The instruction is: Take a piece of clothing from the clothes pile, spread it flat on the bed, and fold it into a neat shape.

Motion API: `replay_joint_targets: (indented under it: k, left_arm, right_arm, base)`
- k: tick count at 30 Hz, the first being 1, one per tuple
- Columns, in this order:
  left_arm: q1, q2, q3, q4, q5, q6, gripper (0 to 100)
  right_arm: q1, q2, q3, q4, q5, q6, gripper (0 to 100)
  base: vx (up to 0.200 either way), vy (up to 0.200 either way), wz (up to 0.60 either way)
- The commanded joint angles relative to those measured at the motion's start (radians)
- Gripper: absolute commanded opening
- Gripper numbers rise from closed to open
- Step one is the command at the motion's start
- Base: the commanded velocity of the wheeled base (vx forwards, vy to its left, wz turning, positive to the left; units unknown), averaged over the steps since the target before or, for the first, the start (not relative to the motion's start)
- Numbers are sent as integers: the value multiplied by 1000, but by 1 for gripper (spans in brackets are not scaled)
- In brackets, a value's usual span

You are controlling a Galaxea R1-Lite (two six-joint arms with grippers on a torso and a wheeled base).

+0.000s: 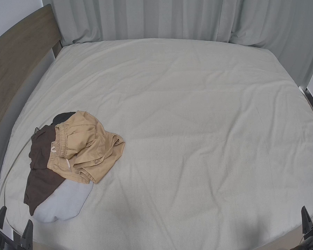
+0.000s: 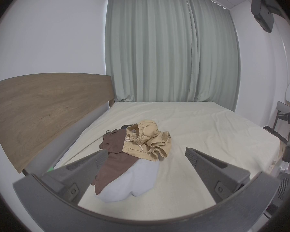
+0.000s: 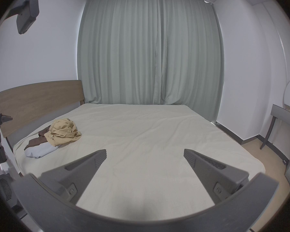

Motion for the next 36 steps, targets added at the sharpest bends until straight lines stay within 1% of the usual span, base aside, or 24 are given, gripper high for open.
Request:
replay_joint_targets:
  k: [1, 29, 31, 34, 36]
  left_arm:
    - [18, -51, 18, 0, 0, -2, 100]
    - [19, -51, 18, -2, -5, 1, 100]
    - [19, -51, 15, -20, -5, -2, 100]
    - [21, -4, -87, -86, -20, -10, 100]
    - [10, 44, -125, -94, -29, -13, 100]
  right_arm:
    - [0, -13, 18, -1, 0, -1, 100]
    - [0, -13, 18, 0, -1, 16, 100]
    - [0, -13, 18, 0, -1, 16, 100]
    - [0, -15, 18, 0, -1, 18, 100]
    - [0, -15, 18, 0, -1, 19, 100]
  base:
    - [0, 0, 0]
    - [0, 0, 0]
    - [0, 0, 0]
    - [0, 0, 0]
    - [0, 0, 0]
